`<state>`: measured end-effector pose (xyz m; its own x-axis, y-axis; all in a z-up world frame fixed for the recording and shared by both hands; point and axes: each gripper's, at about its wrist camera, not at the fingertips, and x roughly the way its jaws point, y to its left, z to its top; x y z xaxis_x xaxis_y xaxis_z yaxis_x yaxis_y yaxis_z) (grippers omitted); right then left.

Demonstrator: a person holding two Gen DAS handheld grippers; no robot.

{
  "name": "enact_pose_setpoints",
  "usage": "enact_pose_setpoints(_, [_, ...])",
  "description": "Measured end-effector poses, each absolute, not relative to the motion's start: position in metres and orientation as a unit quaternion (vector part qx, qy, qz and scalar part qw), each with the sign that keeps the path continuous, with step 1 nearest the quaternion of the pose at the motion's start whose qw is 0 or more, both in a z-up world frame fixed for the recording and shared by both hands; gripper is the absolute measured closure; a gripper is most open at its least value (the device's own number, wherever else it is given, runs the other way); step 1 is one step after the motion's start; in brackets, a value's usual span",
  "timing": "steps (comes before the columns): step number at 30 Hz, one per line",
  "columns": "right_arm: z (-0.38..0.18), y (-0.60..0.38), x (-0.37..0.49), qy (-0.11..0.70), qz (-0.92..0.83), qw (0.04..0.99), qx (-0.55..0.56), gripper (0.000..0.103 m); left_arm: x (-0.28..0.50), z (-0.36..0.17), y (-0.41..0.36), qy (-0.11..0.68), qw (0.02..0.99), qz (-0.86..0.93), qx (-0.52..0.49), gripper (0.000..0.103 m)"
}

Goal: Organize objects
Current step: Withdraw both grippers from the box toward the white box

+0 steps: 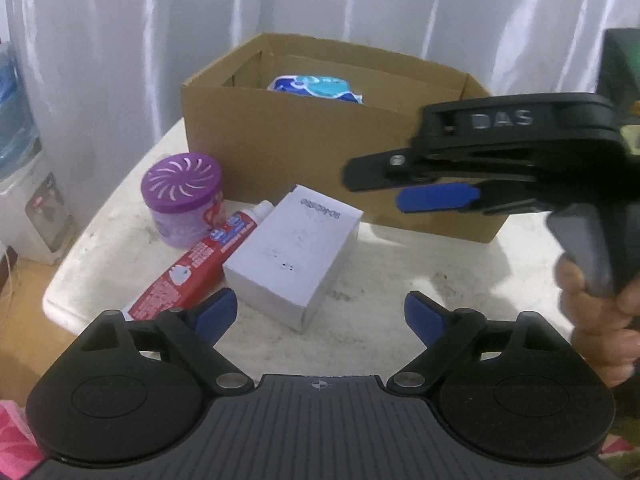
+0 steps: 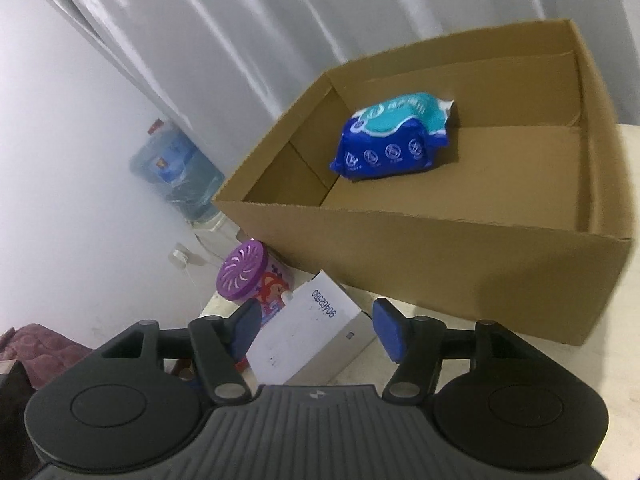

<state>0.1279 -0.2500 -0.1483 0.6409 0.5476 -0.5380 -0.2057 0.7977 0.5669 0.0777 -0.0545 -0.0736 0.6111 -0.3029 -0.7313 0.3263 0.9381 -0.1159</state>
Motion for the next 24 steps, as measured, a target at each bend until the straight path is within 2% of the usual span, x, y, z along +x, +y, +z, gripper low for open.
enact_pose_setpoints(8, [-0.157,-0.229,0.140,0.366,0.205,0.886,0.196,0.038,0.084,-0.083,-0.051,0.418,0.888,-0.190,0.001,0.024])
enact_pose_setpoints(24, [-0.159,-0.219,0.156,0.392,0.226,0.873,0.182,0.035,0.093,-0.091,-0.048,0.423,0.885,-0.192,-0.016,0.027])
